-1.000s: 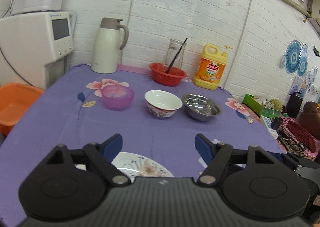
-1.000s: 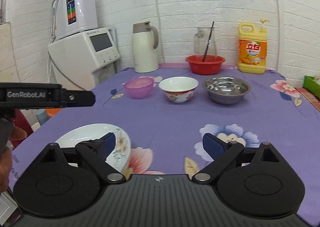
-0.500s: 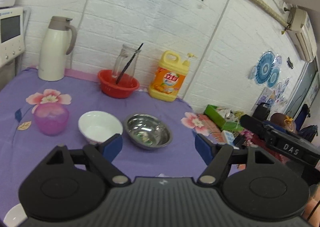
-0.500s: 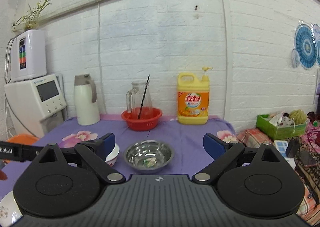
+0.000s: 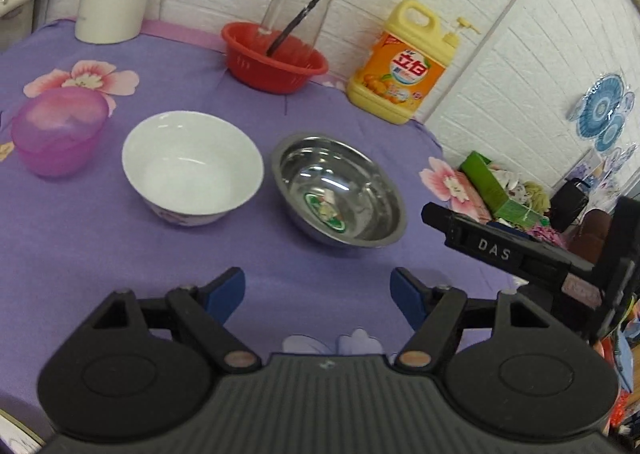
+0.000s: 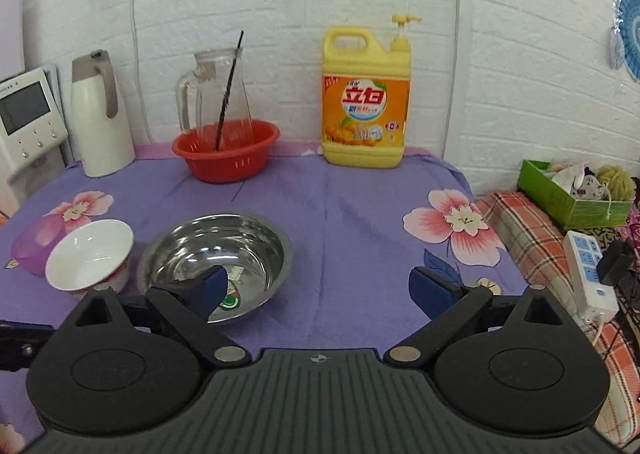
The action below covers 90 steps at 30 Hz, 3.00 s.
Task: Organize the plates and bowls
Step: 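Move both grippers to the steel bowl, then close both grippers on the steel bowl rim, then lift the steel bowl with both grippers toward the plate stack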
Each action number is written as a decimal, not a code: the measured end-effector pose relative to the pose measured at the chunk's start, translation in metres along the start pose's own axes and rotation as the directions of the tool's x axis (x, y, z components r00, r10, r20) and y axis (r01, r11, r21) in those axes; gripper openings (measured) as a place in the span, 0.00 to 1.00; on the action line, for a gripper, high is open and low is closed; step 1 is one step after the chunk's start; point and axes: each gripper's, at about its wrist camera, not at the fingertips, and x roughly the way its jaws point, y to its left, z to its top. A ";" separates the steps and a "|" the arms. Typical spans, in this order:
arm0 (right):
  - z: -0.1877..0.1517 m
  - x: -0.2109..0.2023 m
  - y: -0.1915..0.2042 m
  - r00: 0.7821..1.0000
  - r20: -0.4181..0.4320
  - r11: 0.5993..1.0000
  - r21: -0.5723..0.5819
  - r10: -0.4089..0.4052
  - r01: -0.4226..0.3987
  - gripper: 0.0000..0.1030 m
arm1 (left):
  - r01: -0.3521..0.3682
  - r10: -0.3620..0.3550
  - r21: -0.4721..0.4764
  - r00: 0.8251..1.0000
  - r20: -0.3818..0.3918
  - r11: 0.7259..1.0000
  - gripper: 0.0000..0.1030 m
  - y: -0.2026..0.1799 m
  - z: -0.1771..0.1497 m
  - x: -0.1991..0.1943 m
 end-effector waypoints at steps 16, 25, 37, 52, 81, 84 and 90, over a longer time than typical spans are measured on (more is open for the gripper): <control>0.005 0.102 0.034 0.981 -0.191 0.974 -0.213 0.040 -0.081 1.00 | -0.039 0.041 0.094 0.999 -0.021 0.995 0.72 0.005 0.000 -0.003; 0.007 0.093 0.029 0.913 -0.387 0.957 -0.194 0.128 -0.216 1.00 | -0.031 0.031 0.071 0.999 0.010 0.997 0.72 0.005 0.004 -0.014; -0.022 0.037 0.030 0.940 -0.293 0.955 -0.184 0.173 -0.233 1.00 | -0.040 0.039 -0.042 0.999 -0.025 0.998 0.72 0.004 0.002 0.016; -0.036 0.055 0.029 0.966 -0.203 0.976 -0.117 0.158 -0.184 1.00 | -0.184 0.183 -0.113 0.983 -0.015 0.976 0.70 0.003 -0.005 0.063; -0.040 0.040 0.050 0.956 -0.164 0.948 -0.170 0.243 -0.270 0.99 | -0.217 0.220 -0.061 0.975 0.041 0.974 0.32 -0.009 -0.012 0.065; -0.038 0.036 0.054 0.942 -0.180 0.941 -0.141 0.282 -0.308 0.93 | -0.215 0.217 -0.051 0.975 0.044 0.975 0.32 -0.008 -0.012 0.053; -0.046 0.005 0.067 0.949 -0.157 0.945 -0.145 0.272 -0.294 0.94 | -0.165 0.166 -0.028 0.986 0.020 0.986 0.32 -0.006 -0.026 0.022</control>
